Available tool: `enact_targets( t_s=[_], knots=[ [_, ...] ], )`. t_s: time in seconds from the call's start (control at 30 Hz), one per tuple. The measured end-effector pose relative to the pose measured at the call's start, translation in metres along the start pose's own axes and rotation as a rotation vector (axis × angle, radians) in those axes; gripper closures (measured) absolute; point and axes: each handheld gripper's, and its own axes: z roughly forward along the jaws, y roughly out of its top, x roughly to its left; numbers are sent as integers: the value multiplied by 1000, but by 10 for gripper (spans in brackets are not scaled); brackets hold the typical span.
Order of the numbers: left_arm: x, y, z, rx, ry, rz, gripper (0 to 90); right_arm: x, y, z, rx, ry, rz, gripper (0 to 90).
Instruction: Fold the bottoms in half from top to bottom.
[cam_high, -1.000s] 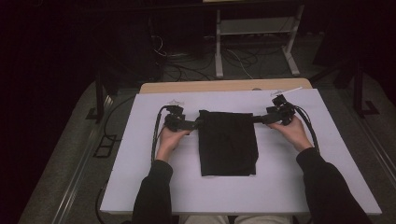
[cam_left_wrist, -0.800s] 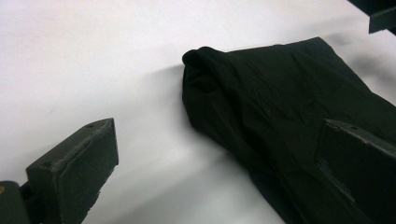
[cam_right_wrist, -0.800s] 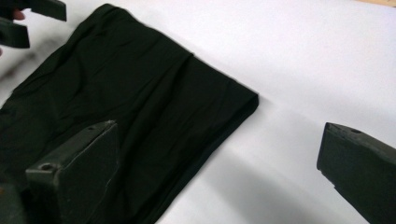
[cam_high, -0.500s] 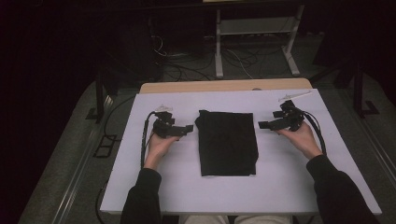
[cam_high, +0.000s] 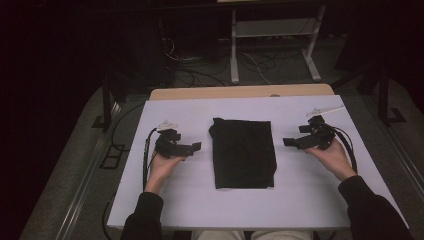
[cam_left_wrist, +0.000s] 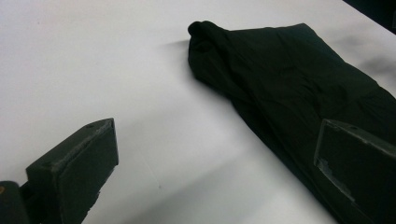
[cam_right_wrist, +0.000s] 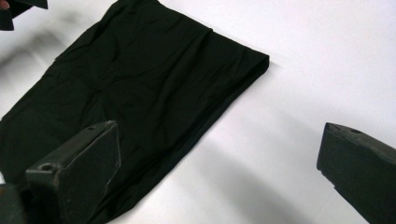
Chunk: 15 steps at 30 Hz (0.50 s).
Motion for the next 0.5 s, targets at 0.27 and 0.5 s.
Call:
enact_targets(
  t_s=[0.27, 0.5],
  knots=[
    [-14, -5, -19, 0, -15, 26, 0, 9, -15, -18, -33, -2, 2, 0],
    [-23, -12, -37, -22, -22, 47, 0, 16, -29, -28, -57, 8, 11, 0]
  ],
)
